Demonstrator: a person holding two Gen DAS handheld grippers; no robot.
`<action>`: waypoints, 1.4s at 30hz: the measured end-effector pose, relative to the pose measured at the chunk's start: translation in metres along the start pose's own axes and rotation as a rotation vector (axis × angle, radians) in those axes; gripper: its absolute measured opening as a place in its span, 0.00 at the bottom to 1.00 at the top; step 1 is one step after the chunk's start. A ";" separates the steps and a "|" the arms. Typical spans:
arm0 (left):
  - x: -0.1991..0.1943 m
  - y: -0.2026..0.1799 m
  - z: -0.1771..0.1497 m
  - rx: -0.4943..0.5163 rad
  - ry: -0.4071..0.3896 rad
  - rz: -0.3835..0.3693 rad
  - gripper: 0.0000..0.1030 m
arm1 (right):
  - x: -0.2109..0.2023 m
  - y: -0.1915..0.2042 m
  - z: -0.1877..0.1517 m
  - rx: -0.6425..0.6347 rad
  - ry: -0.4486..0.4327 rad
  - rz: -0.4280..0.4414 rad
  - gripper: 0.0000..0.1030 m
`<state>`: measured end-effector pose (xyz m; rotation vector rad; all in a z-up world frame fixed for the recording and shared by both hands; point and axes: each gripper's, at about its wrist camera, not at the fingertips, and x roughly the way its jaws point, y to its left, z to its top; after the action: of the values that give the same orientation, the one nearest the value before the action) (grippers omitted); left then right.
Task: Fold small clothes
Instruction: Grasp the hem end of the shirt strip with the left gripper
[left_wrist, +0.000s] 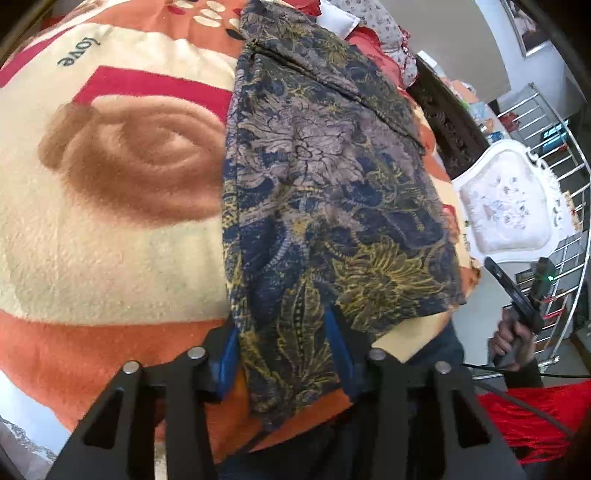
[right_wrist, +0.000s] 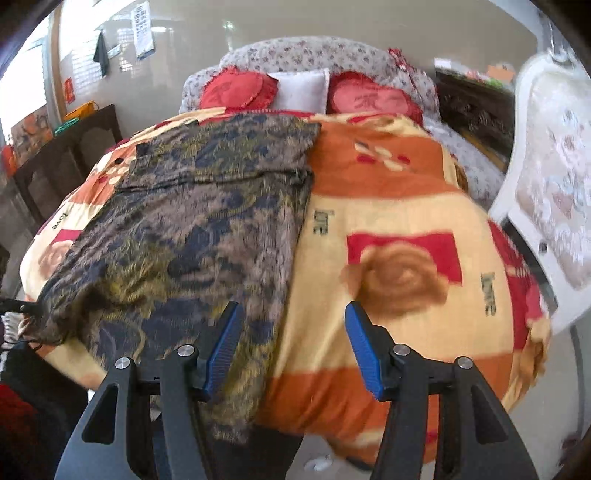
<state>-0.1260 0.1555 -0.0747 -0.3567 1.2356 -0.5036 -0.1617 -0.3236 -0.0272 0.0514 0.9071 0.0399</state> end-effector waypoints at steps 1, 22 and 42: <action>0.000 -0.003 -0.001 0.002 0.003 0.003 0.43 | -0.003 -0.001 -0.006 0.008 0.009 0.003 0.41; 0.001 -0.013 -0.008 0.010 0.001 0.084 0.06 | 0.038 -0.023 -0.078 0.358 0.160 0.417 0.00; 0.004 -0.006 -0.003 -0.076 -0.041 0.072 0.04 | 0.046 -0.024 -0.063 0.386 0.093 0.442 0.00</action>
<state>-0.1289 0.1484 -0.0758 -0.3839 1.2259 -0.3867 -0.1826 -0.3430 -0.1038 0.6136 0.9727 0.2795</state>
